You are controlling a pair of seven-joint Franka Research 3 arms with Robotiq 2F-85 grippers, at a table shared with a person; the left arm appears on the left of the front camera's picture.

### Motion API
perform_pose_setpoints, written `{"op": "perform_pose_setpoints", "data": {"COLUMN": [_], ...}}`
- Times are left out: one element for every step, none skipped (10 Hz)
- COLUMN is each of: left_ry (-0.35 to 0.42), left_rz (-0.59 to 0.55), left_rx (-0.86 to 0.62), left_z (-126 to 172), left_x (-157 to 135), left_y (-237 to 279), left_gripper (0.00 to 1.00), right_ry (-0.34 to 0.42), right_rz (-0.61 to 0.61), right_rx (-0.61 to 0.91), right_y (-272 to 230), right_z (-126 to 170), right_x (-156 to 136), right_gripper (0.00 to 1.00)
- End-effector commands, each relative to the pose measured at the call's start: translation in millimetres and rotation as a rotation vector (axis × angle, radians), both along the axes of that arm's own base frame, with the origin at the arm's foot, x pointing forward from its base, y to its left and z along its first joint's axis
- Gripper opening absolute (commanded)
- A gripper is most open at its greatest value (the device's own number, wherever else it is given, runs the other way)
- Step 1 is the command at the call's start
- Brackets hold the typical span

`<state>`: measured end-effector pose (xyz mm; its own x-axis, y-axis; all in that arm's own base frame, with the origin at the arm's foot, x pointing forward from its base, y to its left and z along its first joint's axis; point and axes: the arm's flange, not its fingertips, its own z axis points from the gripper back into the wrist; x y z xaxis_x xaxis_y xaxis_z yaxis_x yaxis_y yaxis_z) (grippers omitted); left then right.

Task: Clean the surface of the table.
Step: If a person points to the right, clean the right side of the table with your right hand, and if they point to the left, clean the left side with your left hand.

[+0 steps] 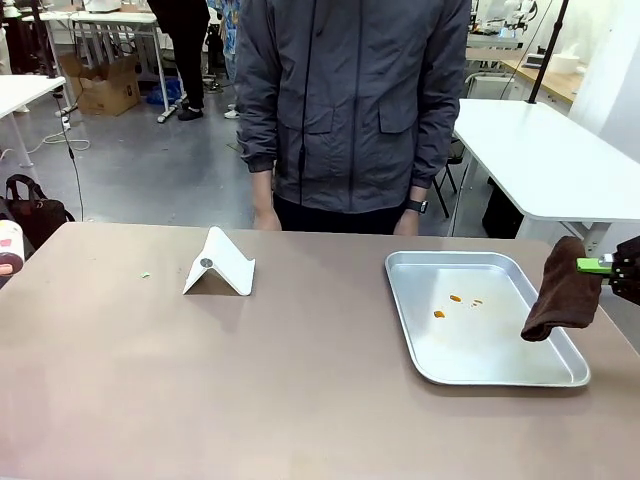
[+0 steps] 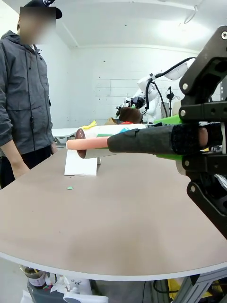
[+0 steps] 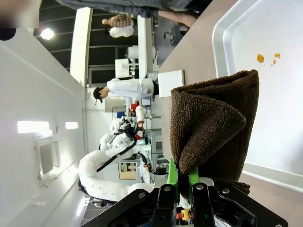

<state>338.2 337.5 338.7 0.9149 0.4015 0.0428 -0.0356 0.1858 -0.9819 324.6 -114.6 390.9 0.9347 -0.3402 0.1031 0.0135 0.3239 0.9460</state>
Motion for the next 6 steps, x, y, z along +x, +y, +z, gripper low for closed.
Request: {"op": "perform_pose_setpoints", "data": {"left_ry": [-0.011,-0.011,-0.011,-0.011,-0.004,0.009], "left_rz": [-0.008,-0.008,-0.008,-0.008,-0.007,-0.021], "left_rx": [0.006,0.006,0.006,0.006,0.002,0.024], "left_z": [7,7,7,7,2,3], "left_x": [1,1,1,1,2,15], "left_y": [-3,-3,-3,-3,-2,-9], "left_gripper": [0.22,0.22,0.22,0.22,0.22,0.22], "right_ry": [0.009,0.009,0.009,0.009,0.009,0.009], "right_rz": [-0.007,-0.007,-0.007,-0.007,-0.007,-0.007], "right_rx": [0.019,0.019,0.019,0.019,0.019,0.019], "right_y": [0,0,0,0,0,0], "right_z": [7,7,7,7,7,7], "right_x": [-1,-1,-1,-1,-1,-1], "right_gripper": [0.00,0.00,0.00,0.00,0.00,0.00]}}
